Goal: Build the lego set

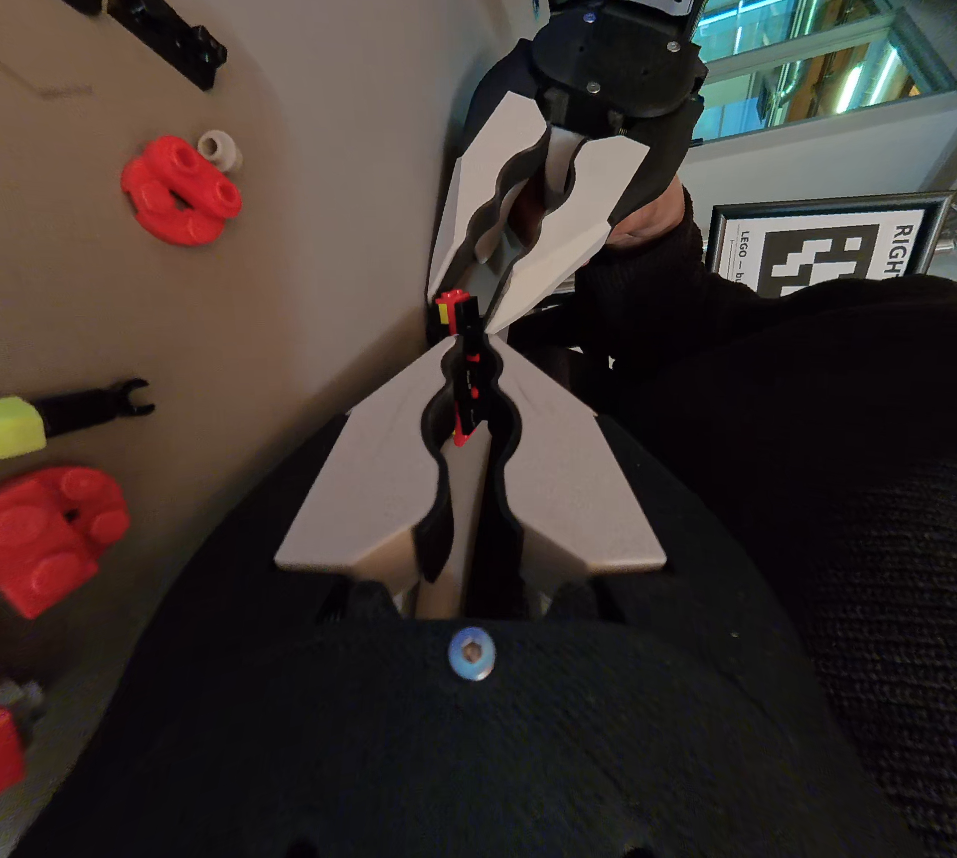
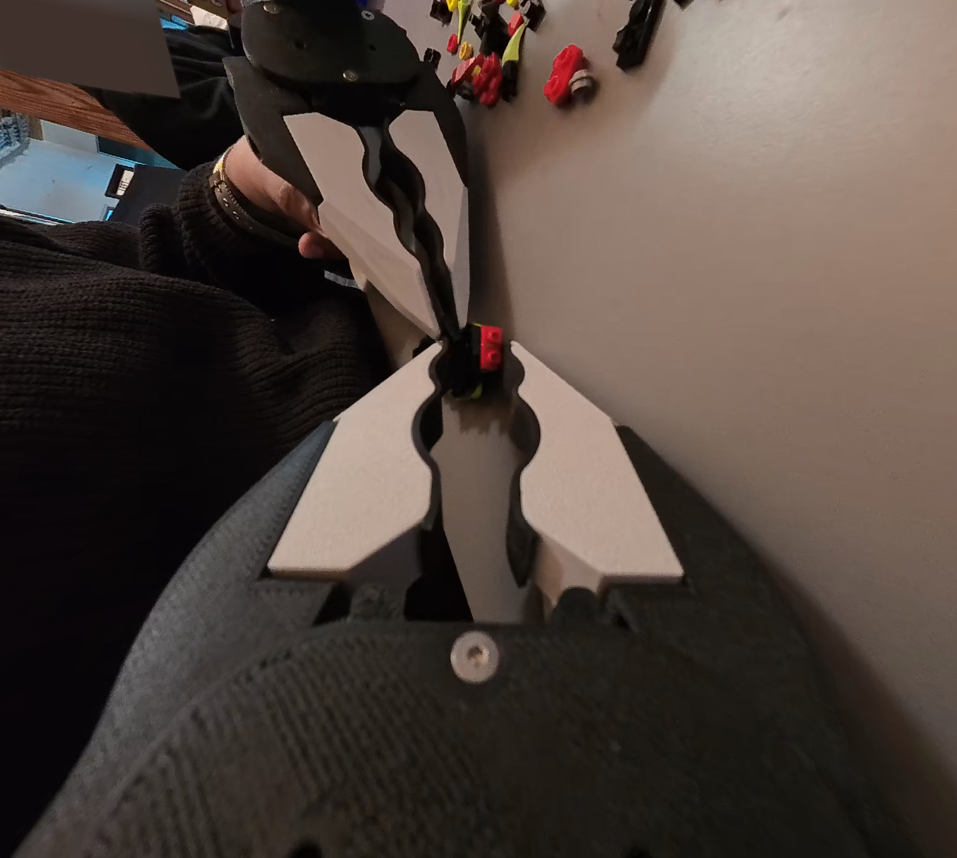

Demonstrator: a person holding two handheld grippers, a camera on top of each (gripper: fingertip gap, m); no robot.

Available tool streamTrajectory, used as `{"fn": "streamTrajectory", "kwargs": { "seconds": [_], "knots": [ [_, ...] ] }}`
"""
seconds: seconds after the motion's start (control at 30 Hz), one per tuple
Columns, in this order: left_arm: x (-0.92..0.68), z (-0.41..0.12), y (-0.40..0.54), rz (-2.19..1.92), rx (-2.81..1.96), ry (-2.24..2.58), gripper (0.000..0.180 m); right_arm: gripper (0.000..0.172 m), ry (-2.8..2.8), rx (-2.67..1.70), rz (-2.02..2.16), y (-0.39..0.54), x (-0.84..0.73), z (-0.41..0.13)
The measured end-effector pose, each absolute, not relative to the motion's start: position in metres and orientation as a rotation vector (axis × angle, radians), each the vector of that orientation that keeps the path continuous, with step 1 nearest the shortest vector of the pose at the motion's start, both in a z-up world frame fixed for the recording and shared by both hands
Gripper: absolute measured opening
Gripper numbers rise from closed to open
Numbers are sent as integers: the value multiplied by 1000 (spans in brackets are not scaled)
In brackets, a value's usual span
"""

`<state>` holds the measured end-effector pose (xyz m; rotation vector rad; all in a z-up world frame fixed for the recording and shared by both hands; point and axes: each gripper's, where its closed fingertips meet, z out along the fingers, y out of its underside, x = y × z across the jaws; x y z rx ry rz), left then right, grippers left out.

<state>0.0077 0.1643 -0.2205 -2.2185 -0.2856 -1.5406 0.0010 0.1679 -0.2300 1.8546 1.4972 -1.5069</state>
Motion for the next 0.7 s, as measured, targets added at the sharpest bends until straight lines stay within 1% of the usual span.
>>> {"fn": "streamTrajectory", "kwargs": {
  "seconds": [0.7],
  "knots": [
    [8,-221,160,-1563,-2230,-285,4,16,1492,1847,-1511,165,-1,-229]
  ]
}}
